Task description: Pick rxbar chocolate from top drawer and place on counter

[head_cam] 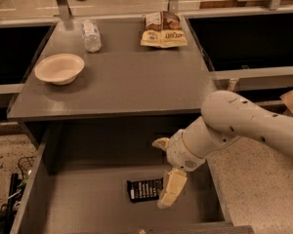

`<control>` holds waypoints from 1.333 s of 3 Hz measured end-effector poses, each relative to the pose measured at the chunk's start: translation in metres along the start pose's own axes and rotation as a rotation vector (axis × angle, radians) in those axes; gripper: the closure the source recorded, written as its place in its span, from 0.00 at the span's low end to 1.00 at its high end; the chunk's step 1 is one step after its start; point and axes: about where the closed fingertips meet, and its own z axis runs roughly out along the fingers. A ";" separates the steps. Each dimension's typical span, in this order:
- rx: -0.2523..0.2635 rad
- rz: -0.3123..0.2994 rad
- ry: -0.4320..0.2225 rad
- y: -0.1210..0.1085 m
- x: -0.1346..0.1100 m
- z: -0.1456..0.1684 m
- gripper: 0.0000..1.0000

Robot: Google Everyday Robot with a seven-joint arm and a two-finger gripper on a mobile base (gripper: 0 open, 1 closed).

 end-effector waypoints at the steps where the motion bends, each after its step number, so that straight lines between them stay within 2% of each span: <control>1: 0.008 -0.002 0.010 0.000 0.000 0.001 0.00; 2: 0.039 -0.017 0.058 0.000 0.000 0.003 0.00; 3: 0.106 -0.047 0.129 0.002 -0.002 0.006 0.00; 4: 0.111 -0.040 0.139 0.002 -0.001 0.014 0.00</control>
Offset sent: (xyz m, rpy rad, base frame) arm 0.0006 0.0015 -0.0039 -0.1123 -0.0786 -0.0155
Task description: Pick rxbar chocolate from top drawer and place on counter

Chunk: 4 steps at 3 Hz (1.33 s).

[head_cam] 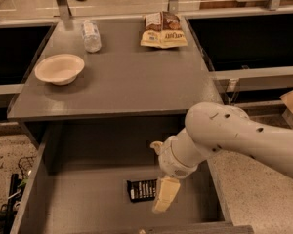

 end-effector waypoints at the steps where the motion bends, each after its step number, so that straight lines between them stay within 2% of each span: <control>1: -0.012 0.014 0.001 0.002 0.002 0.013 0.00; 2: -0.053 0.038 -0.007 0.005 0.008 0.041 0.00; 3: -0.055 0.038 -0.006 0.004 0.009 0.043 0.00; 4: -0.096 0.024 -0.005 -0.002 0.024 0.073 0.00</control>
Offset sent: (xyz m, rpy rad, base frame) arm -0.0024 0.0106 -0.0416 0.0078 0.0704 -0.0191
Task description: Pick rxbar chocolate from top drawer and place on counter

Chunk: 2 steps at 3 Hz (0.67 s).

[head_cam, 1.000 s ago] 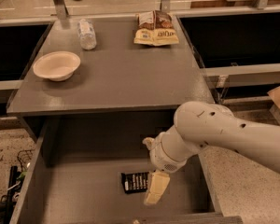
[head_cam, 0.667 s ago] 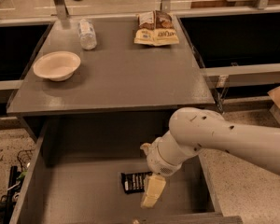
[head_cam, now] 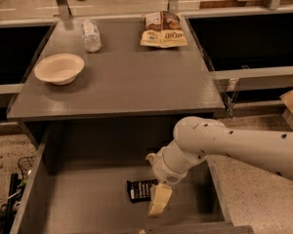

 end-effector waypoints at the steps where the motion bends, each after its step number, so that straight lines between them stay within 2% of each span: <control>1: 0.000 0.000 0.000 0.000 0.000 0.000 0.00; 2: -0.041 0.005 -0.007 0.007 0.002 0.009 0.00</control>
Offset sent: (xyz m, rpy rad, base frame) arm -0.0167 0.0048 -0.0208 0.0185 0.0990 0.0323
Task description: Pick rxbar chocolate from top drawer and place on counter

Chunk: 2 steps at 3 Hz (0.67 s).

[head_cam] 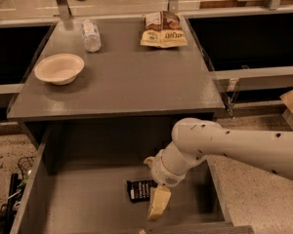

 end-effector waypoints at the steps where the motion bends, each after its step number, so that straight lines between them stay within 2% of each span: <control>1: -0.041 0.007 -0.011 0.009 0.004 0.010 0.02; 2: -0.041 0.007 -0.011 0.009 0.004 0.010 0.25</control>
Offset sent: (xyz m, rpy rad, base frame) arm -0.0088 0.0011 -0.0085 0.0097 0.0361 0.0116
